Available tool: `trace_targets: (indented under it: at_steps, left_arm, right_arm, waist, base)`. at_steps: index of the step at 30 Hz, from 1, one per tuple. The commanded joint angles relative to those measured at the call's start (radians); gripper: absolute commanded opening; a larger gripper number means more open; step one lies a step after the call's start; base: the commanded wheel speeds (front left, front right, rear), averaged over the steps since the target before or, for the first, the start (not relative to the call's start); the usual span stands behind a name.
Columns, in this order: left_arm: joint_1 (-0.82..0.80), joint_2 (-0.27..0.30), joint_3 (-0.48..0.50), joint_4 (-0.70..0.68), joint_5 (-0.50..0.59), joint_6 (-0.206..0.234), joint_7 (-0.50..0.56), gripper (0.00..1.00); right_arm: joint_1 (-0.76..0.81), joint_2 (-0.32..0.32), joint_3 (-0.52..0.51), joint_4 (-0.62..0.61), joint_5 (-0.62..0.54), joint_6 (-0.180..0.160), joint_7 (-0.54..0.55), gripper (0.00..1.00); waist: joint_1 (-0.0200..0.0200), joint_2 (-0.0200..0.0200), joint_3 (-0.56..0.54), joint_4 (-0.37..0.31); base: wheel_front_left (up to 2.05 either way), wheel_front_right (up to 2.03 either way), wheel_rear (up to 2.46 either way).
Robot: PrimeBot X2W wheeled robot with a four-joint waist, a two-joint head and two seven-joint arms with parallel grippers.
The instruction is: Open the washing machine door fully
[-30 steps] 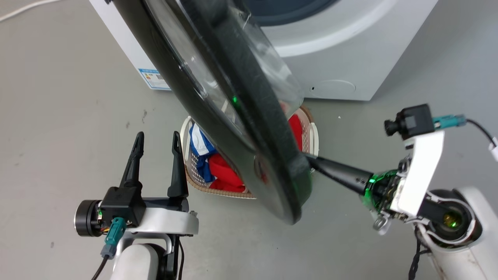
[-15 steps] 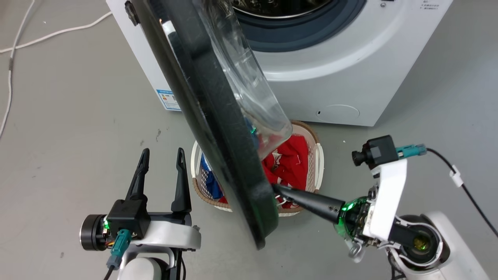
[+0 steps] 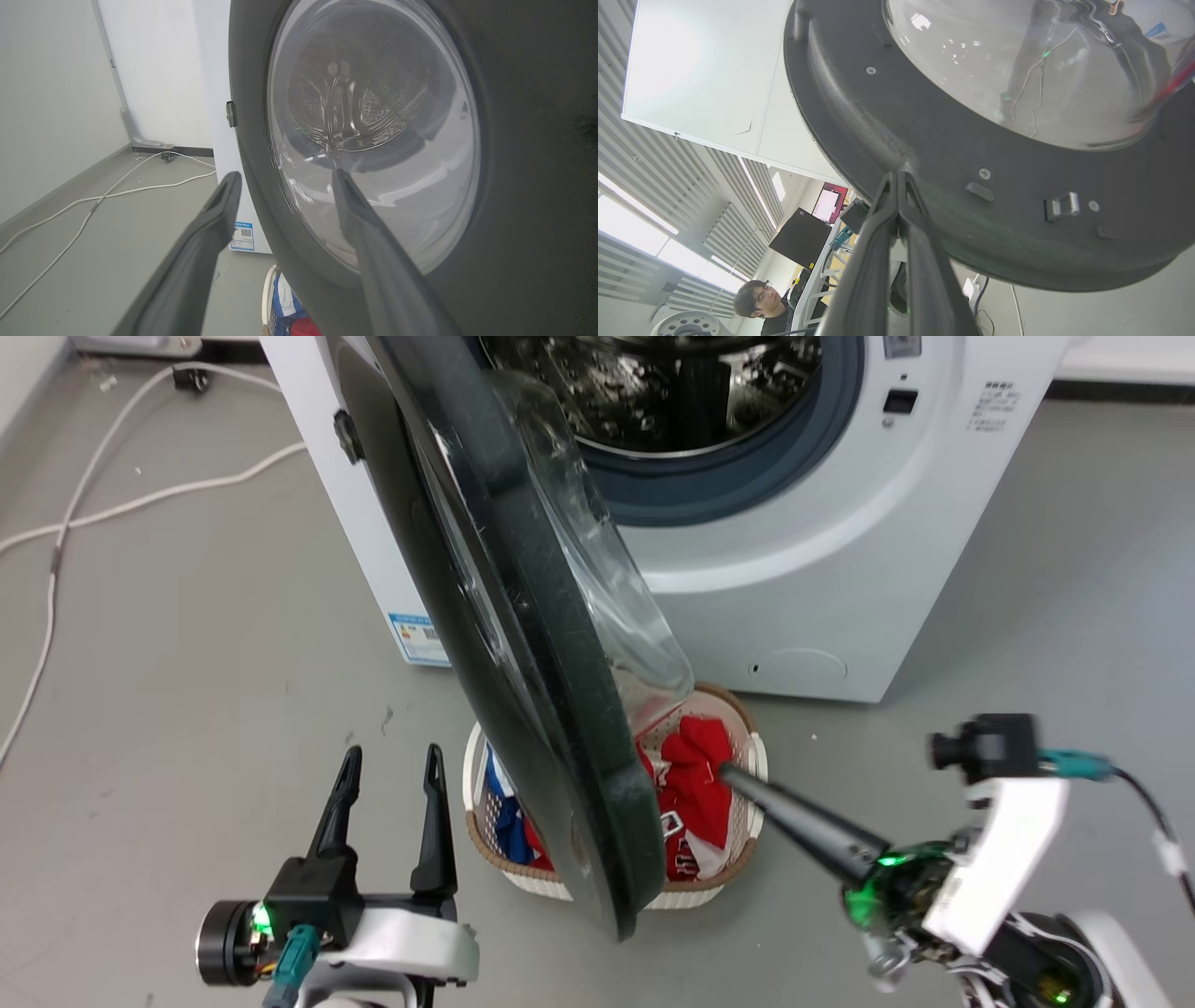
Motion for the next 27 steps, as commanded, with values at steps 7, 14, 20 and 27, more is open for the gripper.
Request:
trace_targets:
  at_steps: [7, 14, 20, 27]
  left_arm:
    - [0.048, 0.000, 0.015, -0.004, 0.013, -0.007, -0.002, 1.00]
    - [0.083, 0.000, 0.029, -0.002, 0.017, -0.009, -0.002, 1.00]
    - [0.104, 0.000, 0.041, 0.000, 0.024, -0.015, -0.002, 1.00]
    - [0.117, 0.000, 0.048, -0.010, 0.024, -0.015, -0.002, 1.00]
  right_arm:
    - [0.085, -0.002, -0.113, -0.116, -0.116, 0.000, -0.207, 1.00]
    - [0.130, -0.031, -0.191, -0.124, -0.377, 0.000, -0.574, 1.00]
    - [0.164, -0.113, -0.169, -0.057, -0.698, 0.000, -0.849, 1.00]
    - [0.201, -0.020, -0.292, -0.061, -1.297, 0.000, -0.874, 1.00]
  waist:
    - [0.0001, 0.0000, -0.052, -0.016]
    - [0.0001, 0.0000, -0.090, -0.041]
    - [0.0001, 0.0000, -0.118, -0.062]
    - [0.0001, 0.0000, -0.121, -0.079]
  base:
    - [0.00, 0.00, 0.00]
    - [0.00, 0.00, 0.00]
    - [0.00, 0.00, 0.00]
    - [0.00, 0.00, 0.00]
